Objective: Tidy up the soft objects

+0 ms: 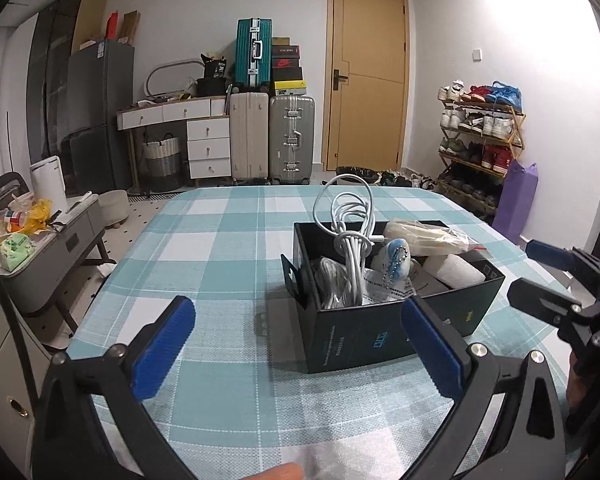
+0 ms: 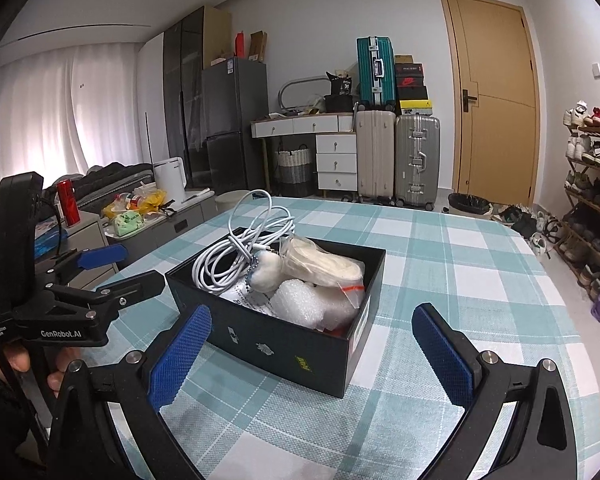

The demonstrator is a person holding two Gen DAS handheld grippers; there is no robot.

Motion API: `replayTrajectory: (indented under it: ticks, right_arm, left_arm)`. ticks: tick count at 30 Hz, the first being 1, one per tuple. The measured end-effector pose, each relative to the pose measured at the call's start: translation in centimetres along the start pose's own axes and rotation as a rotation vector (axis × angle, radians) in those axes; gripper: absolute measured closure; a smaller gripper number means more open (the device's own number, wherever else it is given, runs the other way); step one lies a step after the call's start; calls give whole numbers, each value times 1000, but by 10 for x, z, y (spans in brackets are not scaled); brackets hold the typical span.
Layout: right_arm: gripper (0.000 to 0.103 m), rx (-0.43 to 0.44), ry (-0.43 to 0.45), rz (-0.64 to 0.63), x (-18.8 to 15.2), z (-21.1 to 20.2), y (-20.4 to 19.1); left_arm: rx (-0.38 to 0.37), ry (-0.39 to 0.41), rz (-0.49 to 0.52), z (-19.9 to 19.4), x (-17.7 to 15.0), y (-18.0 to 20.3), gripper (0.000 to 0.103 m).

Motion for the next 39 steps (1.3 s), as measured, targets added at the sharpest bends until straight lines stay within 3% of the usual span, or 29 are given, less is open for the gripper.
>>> replayTrajectory:
  ticks: [39]
  right_arm:
    - [0, -23, 39, -12, -2, -9, -2]
  left_arm:
    - [14, 3, 6, -3, -1, 5, 0]
Point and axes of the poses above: each gripper's, at about its wrist camera, not at the fingertips, and z roughly the way its jaws point, y to its right, x to its top, the point moved 2 cm from there along z, roughly the way its jaws point, and after that the axes turned 3 degrees about z, right-handed, at the moved point
